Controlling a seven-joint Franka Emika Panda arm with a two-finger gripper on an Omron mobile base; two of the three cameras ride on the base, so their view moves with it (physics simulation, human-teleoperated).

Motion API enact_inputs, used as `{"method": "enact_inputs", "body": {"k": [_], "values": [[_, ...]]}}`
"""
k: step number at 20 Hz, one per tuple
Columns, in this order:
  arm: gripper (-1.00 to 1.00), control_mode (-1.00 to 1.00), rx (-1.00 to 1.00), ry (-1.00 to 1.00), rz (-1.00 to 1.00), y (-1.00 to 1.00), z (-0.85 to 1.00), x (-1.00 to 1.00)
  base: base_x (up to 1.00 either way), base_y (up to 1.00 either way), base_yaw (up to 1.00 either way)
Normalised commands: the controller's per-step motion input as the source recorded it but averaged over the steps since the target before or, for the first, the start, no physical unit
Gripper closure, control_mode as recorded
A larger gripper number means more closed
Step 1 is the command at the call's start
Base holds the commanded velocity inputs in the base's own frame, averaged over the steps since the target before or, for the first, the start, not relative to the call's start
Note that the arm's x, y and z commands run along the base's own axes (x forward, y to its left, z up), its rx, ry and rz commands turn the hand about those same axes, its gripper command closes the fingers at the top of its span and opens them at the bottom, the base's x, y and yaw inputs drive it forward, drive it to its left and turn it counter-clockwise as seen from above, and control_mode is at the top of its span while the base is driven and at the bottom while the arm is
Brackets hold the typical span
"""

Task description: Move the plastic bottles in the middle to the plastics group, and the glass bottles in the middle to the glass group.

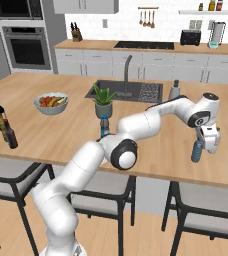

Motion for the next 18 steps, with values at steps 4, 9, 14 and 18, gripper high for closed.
{"method": "enact_inputs", "body": {"k": [4, 9, 14, 18], "values": [[-1.0, -1.0, -0.11, -0.13, 0.05, 0.19, 0.12, -0.07, 0.0, 0.0, 0.0], [-1.0, -1.0, -0.29, -0.22, 0.06, 0.54, 0.17, -0.3, 0.0, 0.0, 0.0], [-1.0, -1.0, -0.34, -0.08, 0.1, 0.77, 0.0, -0.52, 0.0, 0.0, 0.0], [-1.0, -1.0, -0.34, 0.0, 0.14, 1.0, -0.14, -0.54, 0.0, 0.0, 0.0]]}}
